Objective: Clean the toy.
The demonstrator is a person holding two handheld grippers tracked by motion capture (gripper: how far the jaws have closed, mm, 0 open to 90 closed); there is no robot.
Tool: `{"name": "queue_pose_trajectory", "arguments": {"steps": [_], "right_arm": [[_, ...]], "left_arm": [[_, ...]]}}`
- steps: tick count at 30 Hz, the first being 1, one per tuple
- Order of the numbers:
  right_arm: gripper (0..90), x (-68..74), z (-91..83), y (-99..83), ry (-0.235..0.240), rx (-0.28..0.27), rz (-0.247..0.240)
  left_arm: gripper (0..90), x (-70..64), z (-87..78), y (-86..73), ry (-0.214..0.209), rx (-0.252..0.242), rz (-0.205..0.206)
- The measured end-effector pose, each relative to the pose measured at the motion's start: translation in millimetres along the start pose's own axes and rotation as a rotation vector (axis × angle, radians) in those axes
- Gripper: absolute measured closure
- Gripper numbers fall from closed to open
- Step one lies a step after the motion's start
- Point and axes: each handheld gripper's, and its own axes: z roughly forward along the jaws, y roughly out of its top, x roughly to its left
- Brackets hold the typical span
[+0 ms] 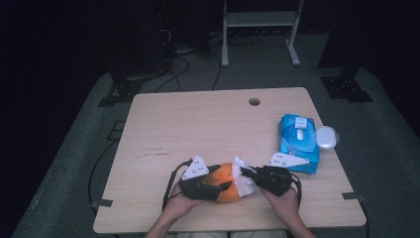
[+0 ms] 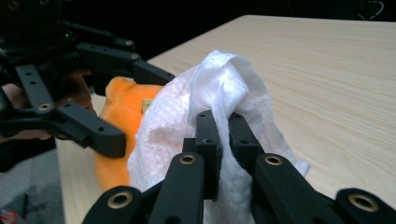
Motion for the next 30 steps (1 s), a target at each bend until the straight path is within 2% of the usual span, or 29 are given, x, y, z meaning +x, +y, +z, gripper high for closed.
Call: {"name": "queue_pose_trajectory", "arguments": {"steps": [2,4,6,7,9,10,12,13,15,18,20,21,22,24,26,27,30], "right_arm": [[84.1,0.0,1.0,-0.2,-0.005,0.004,-0.009],[84.0,-3.7,1.6,-1.5,-0.007,0.004,-0.002],[84.1,-7.2,1.5,-2.6,-0.009,0.004,0.016],[84.1,-7.4,0.8,-2.6,-0.007,0.004,0.024],[84.1,-3.0,-0.6,-0.9,-0.011,0.000,0.021],[84.1,-0.1,-1.2,0.2,-0.007,-0.003,0.018],[84.0,11.4,-1.9,5.1,0.009,-0.008,-0.025],[84.1,14.9,-1.6,6.8,0.010,-0.009,-0.044],[84.2,13.9,-1.1,6.3,0.014,-0.008,-0.043],[84.2,-1.9,-1.1,-2.0,-0.027,0.016,-0.014],[84.2,-12.2,-2.3,-6.6,-0.035,0.017,0.039],[84.2,-12.1,-2.5,-6.5,-0.032,0.012,0.049],[84.2,-6.7,-2.7,-4.0,-0.031,0.007,0.031],[84.2,5.8,-3.5,2.5,0.020,-0.027,0.005],[84.1,17.7,-3.0,8.4,0.030,-0.030,-0.049],[84.2,19.4,-2.2,8.8,0.021,-0.025,-0.066],[84.2,5.6,-0.7,-0.2,0.003,-0.010,-0.020]], "left_arm": [[16.1,2.9,1.6,-0.1,-0.012,0.012,-0.035],[12.4,3.1,2.6,-1.1,-0.004,0.024,-0.028],[15.5,1.9,3.0,-1.4,0.011,0.028,-0.012],[20.2,1.0,3.0,-1.8,0.018,0.030,-0.004],[26.1,-1.1,3.7,-3.8,0.030,0.032,0.016],[27.6,-1.8,3.9,-5.0,0.035,0.033,0.022],[29.1,-0.5,3.7,-5.1,0.038,0.032,0.015],[29.1,-0.1,3.4,-4.8,0.036,0.032,0.016],[28.3,0.7,1.1,-4.2,0.025,0.034,0.023],[21.2,3.2,-0.6,-4.0,-0.004,0.025,0.017],[22.3,3.9,0.9,-4.4,-0.001,0.021,0.010],[24.4,3.0,2.4,-4.7,0.017,0.023,0.014],[26.0,2.3,3.1,-4.6,0.028,0.020,0.010],[27.3,1.3,4.4,-4.0,0.037,0.013,0.005],[27.1,0.8,4.5,-3.1,0.033,0.014,0.011],[24.6,0.9,3.6,-2.6,0.023,0.012,0.010],[15.1,3.7,-0.6,-2.6,-0.015,0.009,-0.011]]}}
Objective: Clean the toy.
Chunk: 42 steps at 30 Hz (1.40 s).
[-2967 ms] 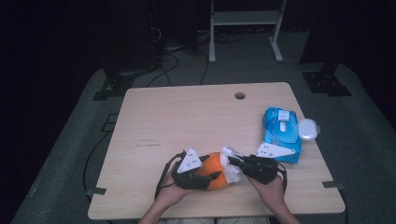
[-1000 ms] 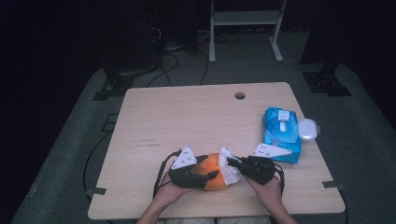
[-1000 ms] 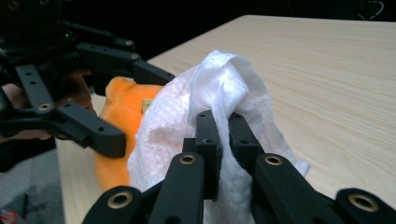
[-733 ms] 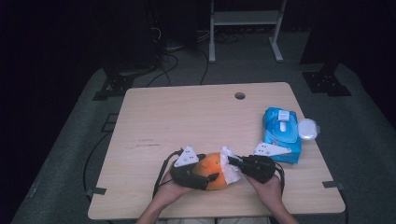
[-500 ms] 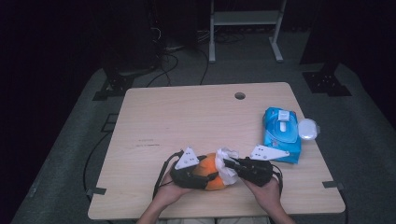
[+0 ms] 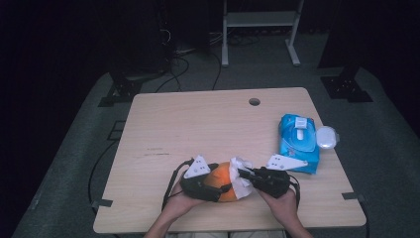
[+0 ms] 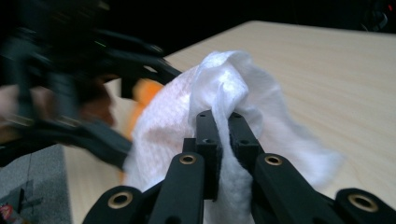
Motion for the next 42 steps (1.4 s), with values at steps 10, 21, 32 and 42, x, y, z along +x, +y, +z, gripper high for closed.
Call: {"name": "queue_pose_trajectory", "arguments": {"steps": [10,21,32,42], "right_arm": [[84.2,16.3,-4.9,12.5,0.028,-0.057,-0.047],[84.4,-20.1,-2.5,-7.2,-0.076,0.017,0.031],[84.3,9.3,-11.3,13.3,0.043,-0.075,-0.015],[84.3,-13.7,1.7,-10.2,0.001,-0.006,0.074]], "left_arm": [[31.6,-9.9,7.8,0.5,0.043,0.011,0.071],[29.1,-0.9,1.6,-3.2,0.028,0.005,0.025],[37.8,-2.9,-9.3,5.2,0.023,-0.026,0.003],[18.0,5.9,-4.0,-0.7,-0.027,0.001,-0.024]]}}
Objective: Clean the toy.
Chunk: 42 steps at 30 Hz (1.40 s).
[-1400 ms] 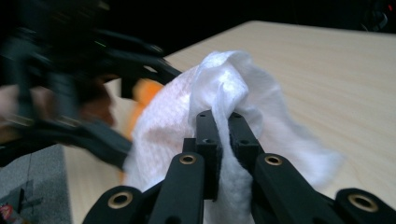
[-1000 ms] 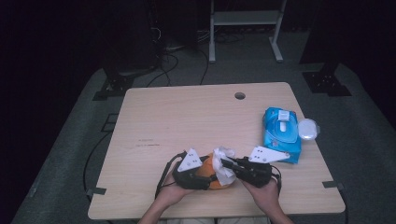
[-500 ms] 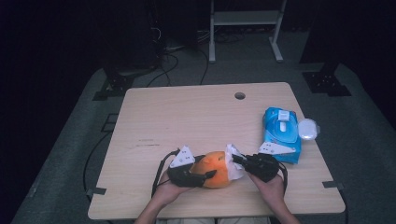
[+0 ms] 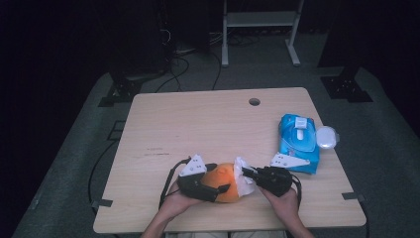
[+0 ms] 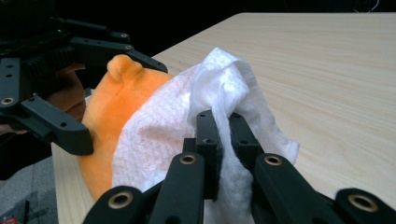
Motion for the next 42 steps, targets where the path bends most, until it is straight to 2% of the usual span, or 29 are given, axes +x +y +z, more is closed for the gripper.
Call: {"name": "queue_pose_trajectory", "arguments": {"steps": [1,3,5,7,9,11,15,18,19,21,24,26,28,30,32,34,36,38,39,41,42], "right_arm": [[84.3,0.2,0.8,-0.5,0.002,-0.001,0.004],[84.3,3.4,0.4,1.2,0.000,-0.002,0.001],[84.3,10.3,-3.3,6.9,0.008,-0.024,-0.019],[84.2,16.6,-6.4,12.2,0.031,-0.046,-0.039],[84.2,18.4,-5.5,12.5,0.019,-0.040,-0.058],[84.2,10.3,-3.2,6.8,0.019,-0.028,-0.029],[84.2,-9.9,1.5,-5.3,-0.021,-0.003,0.036],[84.1,-19.2,6.8,-12.1,-0.028,0.042,0.076],[84.1,-20.2,7.5,-12.3,-0.025,0.045,0.082],[84.2,-17.2,7.3,-8.3,-0.030,0.051,0.062],[84.1,-8.4,3.0,-1.5,-0.015,0.013,0.038],[84.0,-6.8,2.8,-0.2,-0.005,0.008,0.028],[84.0,-13.6,4.9,-5.8,-0.001,0.019,0.061],[84.1,-22.7,8.2,-14.6,-0.028,0.050,0.092],[84.0,-27.8,10.1,-19.6,-0.020,0.060,0.138],[84.1,-23.8,9.5,-15.3,-0.024,0.051,0.121],[84.0,-15.7,5.7,-6.9,-0.003,0.012,0.087],[84.0,-11.8,4.4,-3.8,0.009,0.001,0.074],[84.0,-12.3,5.1,-5.1,0.010,0.010,0.075],[84.0,-20.3,7.7,-12.6,0.019,0.023,0.125],[84.0,-24.1,8.9,-16.1,0.009,0.039,0.144]], "left_arm": [[18.5,-0.3,0.7,-1.1,0.011,0.002,-0.002],[25.0,-2.5,0.8,-1.5,0.041,-0.003,0.009],[30.3,-4.7,1.9,-0.1,0.070,-0.013,0.012],[32.0,-6.6,3.7,1.8,0.072,-0.023,0.012],[32.7,-8.7,4.1,2.5,0.078,-0.024,0.022],[33.7,-7.9,2.9,2.2,0.076,-0.022,0.023],[33.6,4.0,-1.9,-2.9,0.029,-0.024,-0.033],[31.9,10.7,-6.1,-7.1,0.022,-0.022,-0.043],[31.9,11.7,-6.7,-8.1,0.018,-0.023,-0.044],[32.0,11.9,-7.7,-9.1,0.021,-0.019,-0.035],[32.2,11.3,-8.5,-10.1,0.016,-0.021,-0.031],[29.9,10.3,-8.3,-8.6,0.005,-0.019,-0.027],[29.1,9.0,-8.1,-8.2,-0.004,-0.012,-0.010],[30.0,8.6,-8.5,-8.7,-0.006,-0.010,-0.003],[30.5,10.3,-9.1,-9.7,-0.006,-0.009,-0.001],[31.1,13.5,-10.4,-11.0,-0.002,-0.011,-0.013],[31.7,16.3,-11.0,-12.5,-0.001,-0.019,-0.035],[32.4,17.3,-10.9,-12.8,0.001,-0.023,-0.045],[32.6,17.0,-10.7,-12.4,0.005,-0.022,-0.045],[32.8,16.9,-10.5,-11.7,0.017,-0.025,-0.048],[32.8,17.2,-10.5,-11.7,0.019,-0.026,-0.054]]}}
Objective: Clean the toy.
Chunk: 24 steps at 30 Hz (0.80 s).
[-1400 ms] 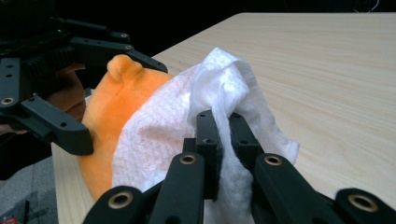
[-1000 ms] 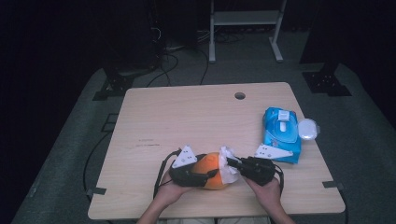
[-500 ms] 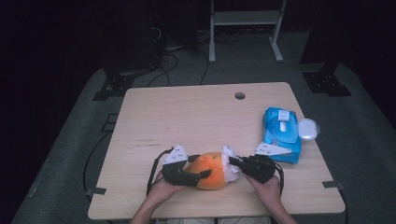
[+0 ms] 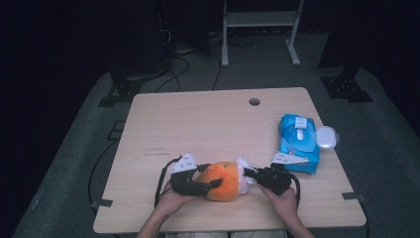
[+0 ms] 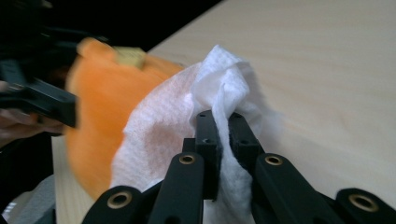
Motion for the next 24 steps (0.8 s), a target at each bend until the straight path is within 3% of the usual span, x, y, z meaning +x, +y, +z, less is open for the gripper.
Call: {"name": "queue_pose_trajectory", "arguments": {"steps": [2,4,7,9,10,13,16,18,20,22,24], "right_arm": [[84.0,-1.0,-0.6,-2.0,-0.001,-0.002,0.017],[84.0,11.0,-3.0,4.5,-0.001,-0.019,-0.033],[83.9,30.3,-7.4,15.5,0.046,-0.066,-0.104],[84.0,35.6,-7.0,17.5,0.035,-0.059,-0.139],[83.9,32.9,-5.7,15.7,0.024,-0.054,-0.141],[83.9,14.5,-4.0,8.2,-0.009,-0.028,-0.073],[84.0,14.6,-3.8,5.0,-0.022,-0.024,-0.066],[84.0,29.1,-4.4,9.0,-0.030,-0.034,-0.134],[84.0,42.2,-5.9,13.9,-0.003,-0.056,-0.179],[83.9,49.4,-6.5,17.1,0.022,-0.071,-0.199],[84.0,50.0,-5.5,17.2,0.015,-0.064,-0.211]], "left_arm": [[32.8,1.4,0.3,-0.2,0.004,-0.006,-0.014],[32.8,2.7,1.1,0.1,0.008,-0.012,-0.035],[32.6,2.3,5.2,1.5,0.017,-0.021,-0.054],[30.4,1.6,6.7,3.6,0.017,-0.019,-0.057],[28.0,1.5,6.5,3.9,0.007,-0.021,-0.062],[20.4,-0.3,5.4,3.9,-0.011,-0.015,-0.046],[24.6,-1.9,6.2,4.4,0.017,-0.014,-0.046],[27.1,-1.8,7.3,4.9,0.029,-0.021,-0.060],[27.3,-2.4,9.4,4.9,0.034,-0.029,-0.066],[26.7,-3.7,11.7,5.5,0.040,-0.034,-0.063],[21.7,-4.7,11.6,7.1,0.028,-0.030,-0.051]]}}
